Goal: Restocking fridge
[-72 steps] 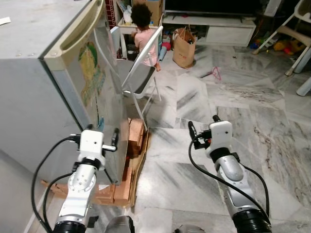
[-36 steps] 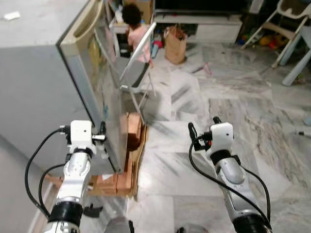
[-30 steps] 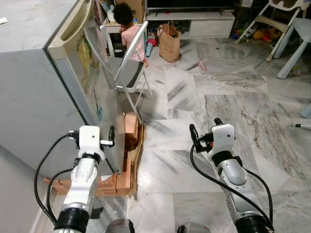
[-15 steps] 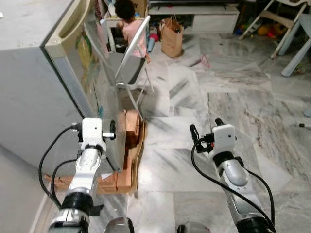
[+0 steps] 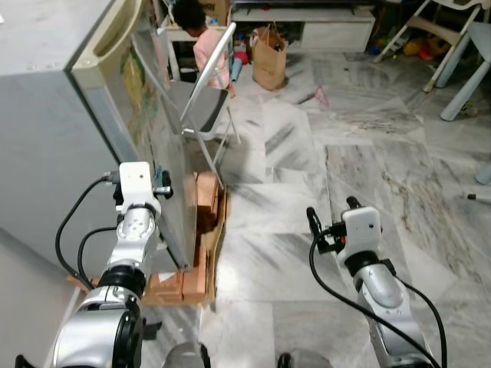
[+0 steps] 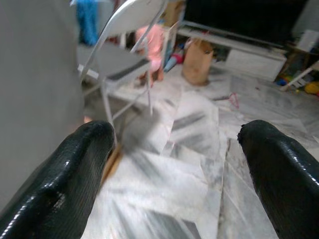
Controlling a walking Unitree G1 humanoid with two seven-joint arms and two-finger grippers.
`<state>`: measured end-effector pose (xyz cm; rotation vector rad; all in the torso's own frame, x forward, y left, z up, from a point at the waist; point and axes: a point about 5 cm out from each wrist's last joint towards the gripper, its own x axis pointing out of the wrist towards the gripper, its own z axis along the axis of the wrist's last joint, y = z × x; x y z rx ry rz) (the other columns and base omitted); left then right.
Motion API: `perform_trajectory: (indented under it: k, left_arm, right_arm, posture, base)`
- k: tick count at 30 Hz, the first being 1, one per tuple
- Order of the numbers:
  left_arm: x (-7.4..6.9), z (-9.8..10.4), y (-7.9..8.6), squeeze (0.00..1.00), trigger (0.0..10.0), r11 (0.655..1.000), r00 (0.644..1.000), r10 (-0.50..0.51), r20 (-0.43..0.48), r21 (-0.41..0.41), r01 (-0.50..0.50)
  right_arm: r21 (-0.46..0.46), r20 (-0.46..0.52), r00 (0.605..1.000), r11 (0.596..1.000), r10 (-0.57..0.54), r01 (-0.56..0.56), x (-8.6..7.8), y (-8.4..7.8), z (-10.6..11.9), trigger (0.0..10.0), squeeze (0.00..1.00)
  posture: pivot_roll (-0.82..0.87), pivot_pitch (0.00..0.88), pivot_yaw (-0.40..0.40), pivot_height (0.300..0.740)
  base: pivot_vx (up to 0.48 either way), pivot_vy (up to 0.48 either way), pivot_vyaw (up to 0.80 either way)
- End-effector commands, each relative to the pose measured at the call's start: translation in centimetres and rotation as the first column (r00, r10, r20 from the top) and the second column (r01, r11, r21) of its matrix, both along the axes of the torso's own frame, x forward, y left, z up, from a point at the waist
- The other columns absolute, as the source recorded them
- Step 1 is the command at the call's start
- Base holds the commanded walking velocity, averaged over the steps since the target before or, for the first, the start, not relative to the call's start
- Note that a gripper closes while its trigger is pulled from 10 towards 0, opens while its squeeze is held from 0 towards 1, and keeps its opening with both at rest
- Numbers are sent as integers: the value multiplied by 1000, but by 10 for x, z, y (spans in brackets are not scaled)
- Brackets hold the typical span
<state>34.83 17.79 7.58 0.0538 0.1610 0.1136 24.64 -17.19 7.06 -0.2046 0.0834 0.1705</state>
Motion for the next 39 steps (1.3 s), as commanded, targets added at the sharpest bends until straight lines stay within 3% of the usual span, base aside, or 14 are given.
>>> perform_trajectory:
  k: [1, 2, 3, 6, 7, 8, 11, 14, 15, 21, 25, 28, 29, 39]
  left_arm:
    - [11, 15, -42, 0, 10000, 977, 977, -208, 45, -30, 209]
    - [11, 15, -42, 0, 10000, 977, 977, -208, 45, -30, 209]
    - [10, 21, -80, 0, 10000, 921, 920, -385, 75, -21, 388]
    - [1, 31, -128, 0, 10000, 811, 807, -577, 126, -30, 585]
    - [-5, 36, -150, 0, 10000, 751, 746, -649, 151, -33, 660]
    - [-20, 47, -186, 0, 10000, 634, 634, -747, 202, -74, 770]
    - [-37, 64, -223, 0, 10000, 498, 508, -815, 278, -110, 860]
    - [-31, 67, -220, 0, 10000, 527, 532, -797, 285, -102, 844]
    - [-22, 67, -207, 0, 10000, 577, 575, -765, 289, -89, 812]
    - [-12, 54, -158, 0, 10000, 692, 688, -677, 261, -92, 716]
    - [-23, 32, -124, 0, 10000, 740, 726, -655, 208, -20, 673]
    - [-30, 19, -105, 0, 10000, 790, 781, -596, 188, -38, 612]
    - [-37, 10, -85, 0, 10000, 829, 817, -551, 168, 0, 559]
    - [-61, -9, -45, 0, 10000, 915, 912, -403, 75, 61, 399]
  right_arm:
    - [-119, -97, 993, 992, -65, 53, -6, -13, -19, 10000, 0]
    - [-119, -97, 993, 992, -65, 53, -6, -13, -19, 10000, 0]
    - [-141, -164, 975, 982, -150, 127, -10, -27, -31, 10000, 0]
    - [-137, -213, 957, 976, -197, 170, -14, -35, -39, 10000, 0]
    - [-133, -225, 954, 976, -200, 173, -15, -36, -41, 10000, 0]
    - [-123, -235, 953, 978, -193, 168, -14, -35, -42, 10000, 0]
    - [-117, -230, 957, 981, -176, 152, -11, -29, -41, 10000, 0]
    - [-125, -227, 959, 982, -170, 145, -10, -26, -42, 10000, 0]
    - [-120, -226, 959, 982, -171, 147, -11, -26, -42, 10000, 0]
    - [-109, -226, 958, 982, -177, 155, -9, -25, -43, 10000, 0]
    - [-113, -216, 964, 984, -156, 134, -6, -21, -42, 10000, 0]
    - [-122, -201, 969, 985, -141, 118, -4, -18, -41, 10000, 0]
    - [-137, -219, 966, 984, -140, 112, -2, -16, -43, 10000, 0]
    - [-52, -207, 967, 989, -150, 142, 7, -17, -36, 10000, 0]
  posture:
    - [-122, 18, 28, 740]
    - [-122, 18, 28, 740]
    - [-117, 18, 28, 740]
    - [-108, 16, 30, 740]
    - [-104, 12, 32, 740]
    - [-105, 8, 36, 740]
    - [-113, 1, 43, 740]
    - [-114, 0, 47, 740]
    - [-113, 0, 50, 740]
    - [-100, 0, 56, 740]
    - [-84, 0, 53, 740]
    - [-75, 0, 50, 740]
    - [-71, 0, 49, 740]
    - [-23, 0, 46, 740]
  base:
    - [0, 0, 0]
    - [0, 0, 0]
    - [0, 0, 0]
    - [0, 0, 0]
    - [0, 0, 0]
    - [0, 0, 0]
    - [0, 0, 0]
    - [0, 0, 0]
    - [0, 0, 0]
    - [0, 0, 0]
    - [0, 0, 0]
    - [0, 0, 0]
    - [304, -322, 0]
    - [345, -323, 0]
